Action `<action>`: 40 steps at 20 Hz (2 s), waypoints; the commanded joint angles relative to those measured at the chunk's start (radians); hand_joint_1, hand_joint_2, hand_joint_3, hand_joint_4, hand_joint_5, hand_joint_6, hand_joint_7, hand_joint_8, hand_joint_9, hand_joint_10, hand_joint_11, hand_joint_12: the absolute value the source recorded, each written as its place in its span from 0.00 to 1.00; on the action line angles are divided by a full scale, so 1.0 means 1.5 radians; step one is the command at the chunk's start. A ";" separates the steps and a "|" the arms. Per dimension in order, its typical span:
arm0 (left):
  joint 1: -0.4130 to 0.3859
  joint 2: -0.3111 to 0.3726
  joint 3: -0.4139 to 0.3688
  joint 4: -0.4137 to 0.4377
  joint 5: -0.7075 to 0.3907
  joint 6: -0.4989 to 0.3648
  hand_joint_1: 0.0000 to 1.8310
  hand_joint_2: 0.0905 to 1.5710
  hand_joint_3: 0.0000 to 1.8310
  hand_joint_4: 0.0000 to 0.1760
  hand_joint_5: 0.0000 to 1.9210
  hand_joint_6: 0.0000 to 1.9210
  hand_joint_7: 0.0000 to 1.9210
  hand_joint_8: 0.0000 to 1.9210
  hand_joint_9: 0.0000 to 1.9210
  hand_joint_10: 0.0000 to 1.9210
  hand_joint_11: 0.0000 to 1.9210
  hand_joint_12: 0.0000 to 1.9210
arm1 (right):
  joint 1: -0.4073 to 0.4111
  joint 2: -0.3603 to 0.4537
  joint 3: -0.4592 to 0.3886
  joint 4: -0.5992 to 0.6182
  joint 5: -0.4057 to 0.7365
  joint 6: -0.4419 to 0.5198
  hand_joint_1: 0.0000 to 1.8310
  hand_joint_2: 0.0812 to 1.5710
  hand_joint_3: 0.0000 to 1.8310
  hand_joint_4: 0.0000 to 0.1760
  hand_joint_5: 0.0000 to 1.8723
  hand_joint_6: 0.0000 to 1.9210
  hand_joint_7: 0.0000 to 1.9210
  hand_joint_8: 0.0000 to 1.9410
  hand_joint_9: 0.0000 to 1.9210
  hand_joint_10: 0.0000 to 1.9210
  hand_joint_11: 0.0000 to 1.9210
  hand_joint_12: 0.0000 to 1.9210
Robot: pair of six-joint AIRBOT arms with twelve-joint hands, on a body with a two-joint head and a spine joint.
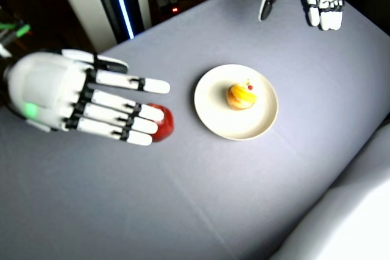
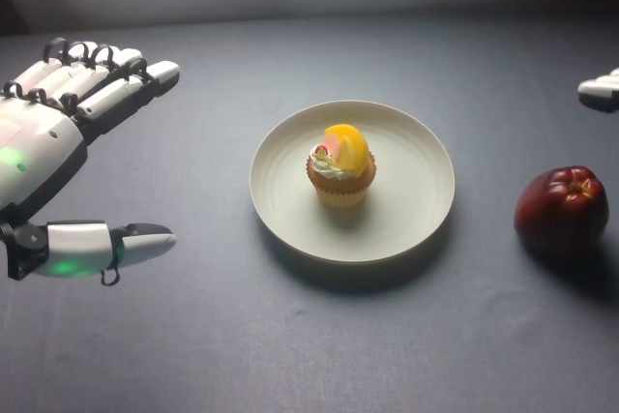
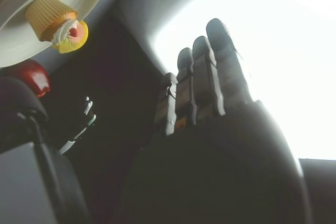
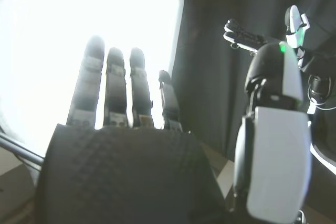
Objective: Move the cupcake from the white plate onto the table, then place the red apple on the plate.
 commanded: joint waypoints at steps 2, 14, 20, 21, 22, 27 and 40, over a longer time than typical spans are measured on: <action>-0.016 -0.005 0.013 0.010 -0.067 0.000 0.34 0.56 0.01 0.72 0.05 0.00 0.04 0.00 0.02 0.01 0.01 0.06 | 0.003 -0.002 0.006 0.015 0.081 0.007 0.51 0.72 0.00 0.23 0.18 0.00 0.18 0.00 0.16 0.00 0.14 0.11; -0.285 -0.198 0.184 0.169 0.235 0.000 0.45 0.52 0.00 0.45 0.12 0.00 0.11 0.00 0.13 0.01 0.13 0.08 | 0.008 -0.008 0.009 0.003 0.085 0.013 0.49 0.71 0.00 0.30 0.17 0.00 0.16 0.00 0.14 0.00 0.13 0.08; -0.303 -0.275 0.243 0.180 0.308 0.000 0.51 0.51 0.00 0.91 0.09 0.00 0.08 0.00 0.08 0.00 0.00 0.15 | 0.017 -0.018 0.015 -0.002 0.086 0.013 0.51 0.70 0.00 0.25 0.10 0.00 0.09 0.00 0.08 0.00 0.09 0.05; -0.303 -0.287 0.250 0.180 0.317 0.000 0.52 0.51 0.00 0.95 0.08 0.00 0.07 0.00 0.07 0.00 0.00 0.09 | 0.017 -0.019 0.016 -0.002 0.086 0.013 0.51 0.71 0.00 0.22 0.11 0.00 0.09 0.00 0.07 0.00 0.09 0.05; -0.304 -0.294 0.254 0.181 0.324 0.001 0.50 0.51 0.00 0.99 0.07 0.00 0.07 0.00 0.08 0.00 0.00 0.15 | 0.016 -0.019 0.016 -0.002 0.086 0.013 0.51 0.71 0.00 0.16 0.11 0.01 0.10 0.01 0.08 0.00 0.10 0.05; -0.303 -0.319 0.265 0.179 0.350 0.029 0.48 0.57 0.00 0.59 0.19 0.00 0.22 0.00 0.21 0.00 0.01 0.38 | 0.017 -0.019 0.017 -0.002 0.086 0.014 0.51 0.70 0.00 0.16 0.12 0.00 0.11 0.01 0.09 0.01 0.10 0.05; -0.316 -0.232 0.208 0.154 0.237 0.032 0.67 0.69 0.00 0.07 0.55 0.43 0.50 0.55 0.52 0.01 0.13 0.66 | 0.015 -0.019 0.016 -0.002 0.085 0.026 0.55 0.75 0.01 0.21 0.14 0.00 0.13 0.00 0.12 0.01 0.13 0.05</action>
